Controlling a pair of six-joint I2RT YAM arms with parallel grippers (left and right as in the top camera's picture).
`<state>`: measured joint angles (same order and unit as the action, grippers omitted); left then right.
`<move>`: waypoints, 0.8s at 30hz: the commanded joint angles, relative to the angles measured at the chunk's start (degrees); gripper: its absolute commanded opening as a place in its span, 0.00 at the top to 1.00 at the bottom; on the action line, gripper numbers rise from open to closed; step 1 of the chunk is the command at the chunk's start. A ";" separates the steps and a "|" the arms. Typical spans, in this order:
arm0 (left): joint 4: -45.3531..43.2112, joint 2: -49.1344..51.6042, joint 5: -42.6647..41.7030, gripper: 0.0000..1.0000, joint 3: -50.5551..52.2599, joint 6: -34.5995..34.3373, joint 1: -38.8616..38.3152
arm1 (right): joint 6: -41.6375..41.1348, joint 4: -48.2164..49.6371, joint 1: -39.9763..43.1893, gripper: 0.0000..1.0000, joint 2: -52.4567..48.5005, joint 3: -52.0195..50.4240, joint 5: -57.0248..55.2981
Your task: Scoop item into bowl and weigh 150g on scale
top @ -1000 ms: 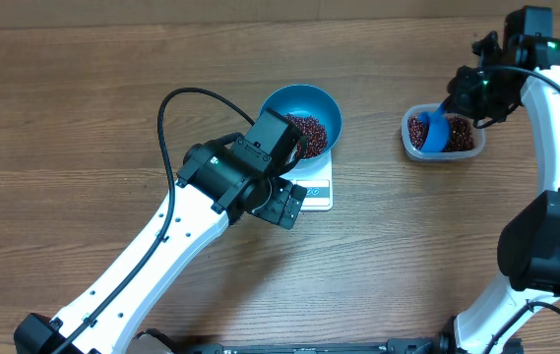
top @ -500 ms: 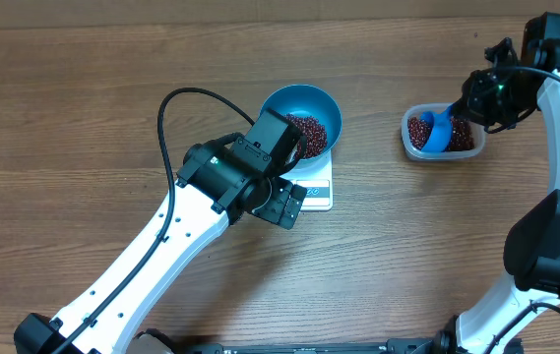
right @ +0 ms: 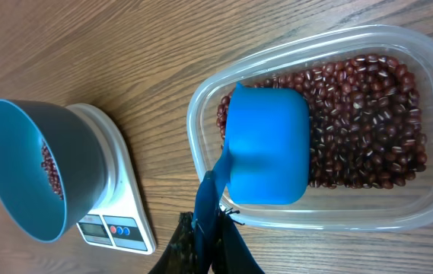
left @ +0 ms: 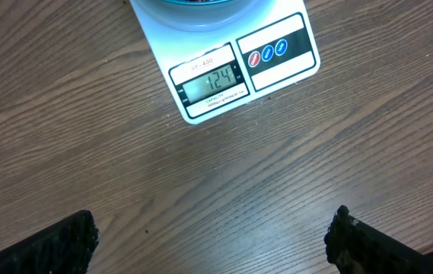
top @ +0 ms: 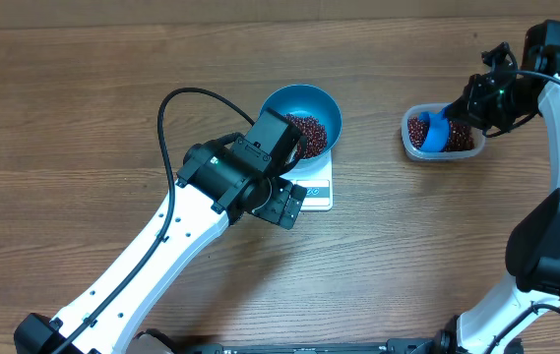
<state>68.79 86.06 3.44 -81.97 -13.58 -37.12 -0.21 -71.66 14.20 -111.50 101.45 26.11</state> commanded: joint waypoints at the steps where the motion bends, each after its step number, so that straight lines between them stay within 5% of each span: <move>1: -0.04 -0.24 0.35 0.00 -1.11 -0.37 -0.02 | 0.72 -0.46 1.22 0.96 0.85 -0.90 7.69; 24: -0.07 -0.24 0.37 0.00 -1.11 -0.37 -0.02 | 3.72 -1.55 7.82 0.96 0.85 -0.90 10.91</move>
<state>68.79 86.06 3.44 -81.97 -13.58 -37.12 2.79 -73.12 20.62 -111.50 100.86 34.41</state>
